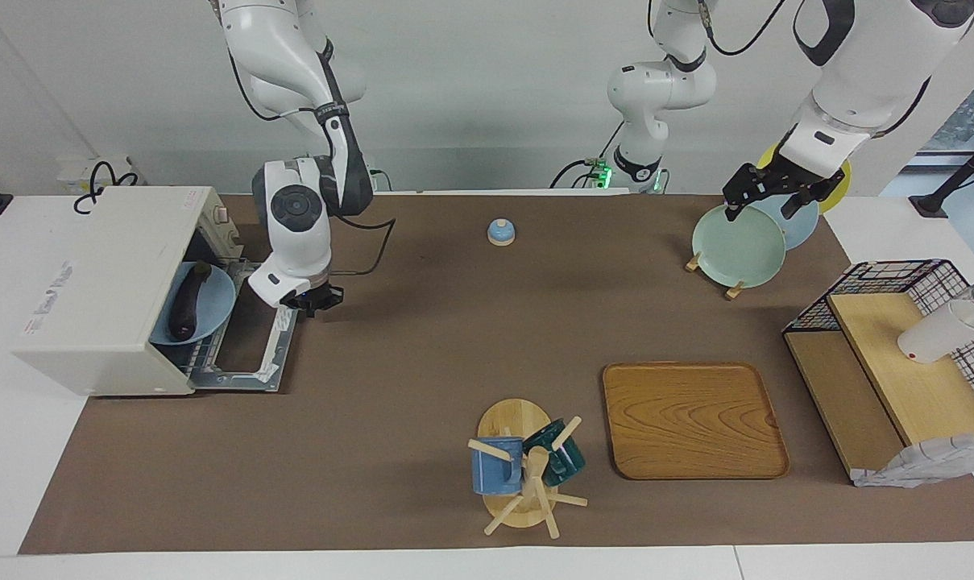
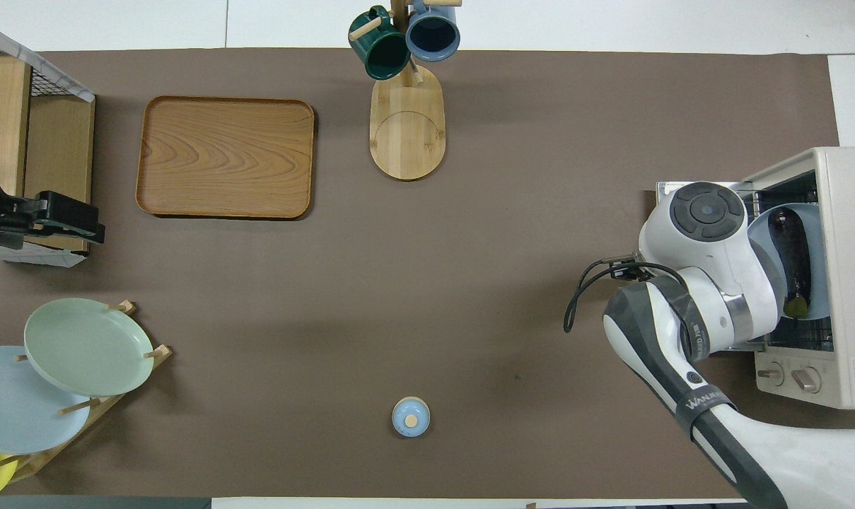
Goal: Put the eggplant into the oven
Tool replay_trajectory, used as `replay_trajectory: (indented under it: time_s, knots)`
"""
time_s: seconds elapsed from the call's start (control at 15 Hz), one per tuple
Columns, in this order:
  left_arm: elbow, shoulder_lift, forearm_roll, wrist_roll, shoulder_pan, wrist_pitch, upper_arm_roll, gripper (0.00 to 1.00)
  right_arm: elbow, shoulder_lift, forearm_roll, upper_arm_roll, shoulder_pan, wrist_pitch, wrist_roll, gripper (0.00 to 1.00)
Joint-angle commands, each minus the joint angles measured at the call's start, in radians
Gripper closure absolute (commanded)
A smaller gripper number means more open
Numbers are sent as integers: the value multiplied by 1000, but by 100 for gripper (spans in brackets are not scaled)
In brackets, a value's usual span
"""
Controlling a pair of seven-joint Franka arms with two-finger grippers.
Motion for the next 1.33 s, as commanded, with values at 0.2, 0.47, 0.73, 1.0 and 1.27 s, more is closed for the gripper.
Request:
replay_trajectory:
  time_s: [0.2, 0.47, 0.73, 1.0, 1.27]
  knots:
    - [-1, -13, 16, -6, -5, -12, 4, 0, -12, 24, -44, -1, -20, 44, 12, 100]
    - [-1, -13, 16, -6, -4, -12, 4, 0, -9, 24, -156, -1, -25, 41, 9, 100]
    - [-1, -13, 16, -6, -4, -14, 4, 0, 23, 14, -293, -1, -28, 9, -18, 100]
    - [-1, -13, 16, -6, -4, -14, 4, 0, 152, -6, -279, -4, -115, -62, -291, 100]
    - [-1, -13, 16, -6, -4, -12, 4, 0, 216, -29, -197, -9, -138, -151, -395, 100]
